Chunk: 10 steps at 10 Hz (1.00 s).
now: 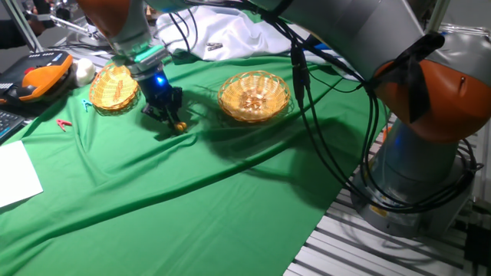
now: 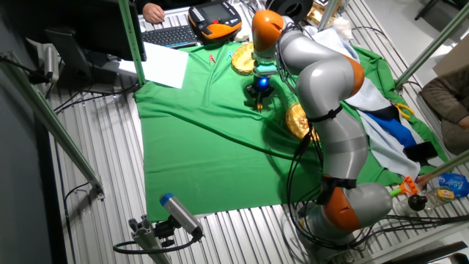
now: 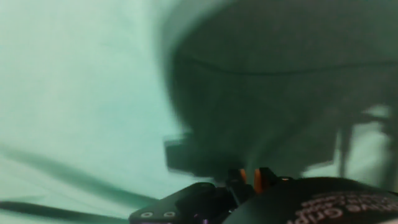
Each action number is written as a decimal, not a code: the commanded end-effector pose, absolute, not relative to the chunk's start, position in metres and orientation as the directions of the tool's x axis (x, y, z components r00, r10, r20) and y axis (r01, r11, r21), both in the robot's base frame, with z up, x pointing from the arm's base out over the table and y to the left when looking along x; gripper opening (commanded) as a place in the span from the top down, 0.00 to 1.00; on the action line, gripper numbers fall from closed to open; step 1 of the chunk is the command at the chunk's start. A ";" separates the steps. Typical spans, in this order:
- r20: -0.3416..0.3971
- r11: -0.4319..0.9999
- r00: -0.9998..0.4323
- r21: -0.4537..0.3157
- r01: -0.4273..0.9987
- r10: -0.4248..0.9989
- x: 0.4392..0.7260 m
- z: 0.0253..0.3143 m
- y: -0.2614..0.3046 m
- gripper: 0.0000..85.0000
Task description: Use a clamp
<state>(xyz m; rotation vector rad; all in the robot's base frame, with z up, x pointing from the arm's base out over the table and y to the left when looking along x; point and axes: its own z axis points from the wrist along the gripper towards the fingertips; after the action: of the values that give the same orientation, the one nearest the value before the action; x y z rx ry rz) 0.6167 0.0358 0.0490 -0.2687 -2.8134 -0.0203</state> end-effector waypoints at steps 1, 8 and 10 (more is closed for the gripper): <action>0.302 0.985 -0.938 -0.031 0.169 0.171 0.621 0.064 0.031 1.00; 0.195 0.990 -0.976 -0.118 0.079 0.101 0.634 0.130 -0.027 1.00; 0.131 0.983 -0.987 -0.166 0.074 0.096 0.632 0.147 -0.043 1.00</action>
<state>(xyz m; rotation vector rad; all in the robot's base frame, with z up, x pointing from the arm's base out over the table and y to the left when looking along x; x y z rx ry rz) 0.6317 -0.0433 0.1467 -0.1269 -2.9875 0.2461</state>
